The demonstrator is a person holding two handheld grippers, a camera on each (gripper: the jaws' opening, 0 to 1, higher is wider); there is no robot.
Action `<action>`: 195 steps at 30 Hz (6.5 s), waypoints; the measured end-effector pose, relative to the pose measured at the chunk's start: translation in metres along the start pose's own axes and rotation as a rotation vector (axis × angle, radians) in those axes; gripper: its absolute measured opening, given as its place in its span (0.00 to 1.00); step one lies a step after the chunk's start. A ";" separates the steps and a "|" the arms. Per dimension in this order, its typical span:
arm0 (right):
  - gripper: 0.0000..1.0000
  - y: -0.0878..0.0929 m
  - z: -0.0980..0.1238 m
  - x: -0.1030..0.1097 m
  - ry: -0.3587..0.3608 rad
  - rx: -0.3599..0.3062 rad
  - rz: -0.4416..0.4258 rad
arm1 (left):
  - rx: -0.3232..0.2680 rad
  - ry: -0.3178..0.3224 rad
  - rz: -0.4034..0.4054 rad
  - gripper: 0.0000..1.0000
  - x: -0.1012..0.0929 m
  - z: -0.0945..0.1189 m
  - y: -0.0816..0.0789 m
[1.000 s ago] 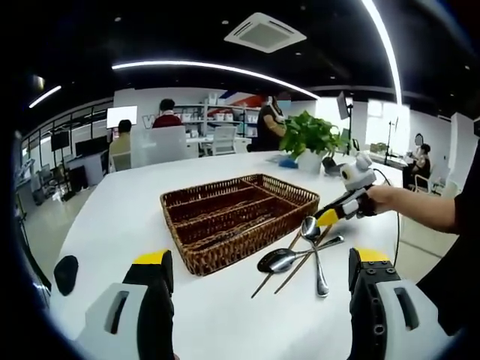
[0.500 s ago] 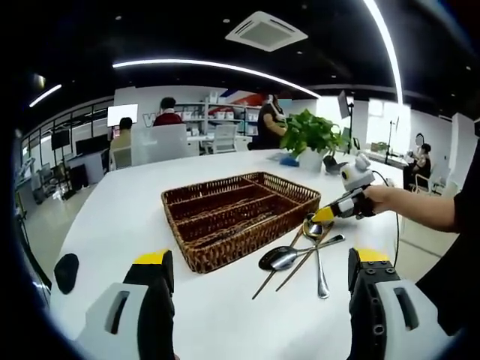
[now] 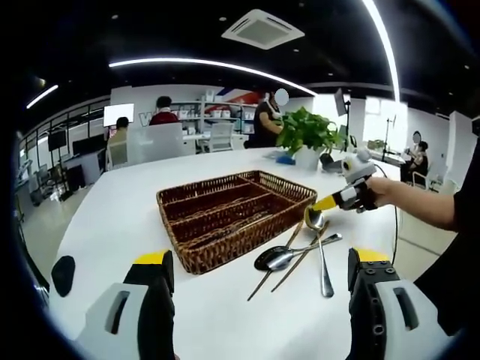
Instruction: Arrange the knives, forks, and spoons in their matching storage slots by inserting each utensil handle-first until every utensil is classified and aligned in the correct compartment
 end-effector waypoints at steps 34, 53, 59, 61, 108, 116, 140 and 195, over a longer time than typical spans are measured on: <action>0.00 -0.059 0.001 0.023 -0.044 -0.183 -0.130 | -0.029 0.025 -0.014 0.99 0.002 0.000 -0.007; 0.00 -0.098 -0.024 0.008 0.061 -0.294 -0.148 | -0.027 0.021 -0.025 0.99 0.009 0.000 -0.009; 0.00 -0.108 -0.035 0.001 0.104 -0.329 -0.170 | -0.022 0.033 -0.022 0.99 0.006 -0.002 -0.007; 0.00 -0.111 -0.040 -0.002 0.112 -0.331 -0.179 | -0.019 0.038 -0.022 0.99 0.005 -0.003 -0.006; 0.00 -0.158 -0.150 -0.058 0.380 -0.439 -0.306 | 0.016 0.044 -0.016 0.98 0.025 -0.001 0.002; 0.00 -0.157 -0.157 -0.069 0.449 -0.436 -0.245 | 0.028 0.039 -0.007 0.98 0.030 -0.002 0.008; 0.03 -0.124 -0.161 -0.068 0.542 -0.104 0.179 | 0.020 0.043 0.004 0.97 0.030 -0.001 0.014; 0.62 -0.101 -0.084 0.010 0.418 -0.060 0.436 | 0.000 0.047 -0.050 0.99 0.025 -0.008 -0.006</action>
Point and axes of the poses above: the point that each gripper's makers call its tool centre point, and the gripper's own axes: z roughly backward along the fingers, x roughly to its left, y roughly out of its underside, the point moved 7 cm from there along z, roughly backward along the fingers, and after that the axes turned 3 degrees about -x, right-handed, at the moved point
